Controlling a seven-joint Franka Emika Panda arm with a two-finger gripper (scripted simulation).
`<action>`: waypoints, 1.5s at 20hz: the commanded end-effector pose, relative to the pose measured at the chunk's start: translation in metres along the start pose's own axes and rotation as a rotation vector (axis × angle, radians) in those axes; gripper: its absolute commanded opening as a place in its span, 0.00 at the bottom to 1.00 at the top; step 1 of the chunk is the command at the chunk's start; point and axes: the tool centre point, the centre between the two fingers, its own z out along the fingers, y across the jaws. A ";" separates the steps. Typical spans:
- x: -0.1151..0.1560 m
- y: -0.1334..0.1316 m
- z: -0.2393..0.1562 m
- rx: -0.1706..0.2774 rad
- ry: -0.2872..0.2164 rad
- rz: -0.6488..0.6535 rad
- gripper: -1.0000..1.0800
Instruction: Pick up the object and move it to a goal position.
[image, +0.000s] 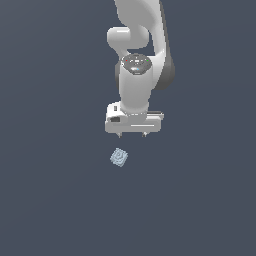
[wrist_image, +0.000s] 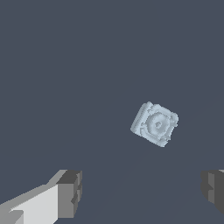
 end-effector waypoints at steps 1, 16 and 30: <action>0.000 0.000 0.000 0.000 0.000 0.000 0.96; 0.010 -0.006 -0.015 0.027 0.025 0.029 0.96; 0.021 0.028 0.041 0.024 0.005 0.273 0.96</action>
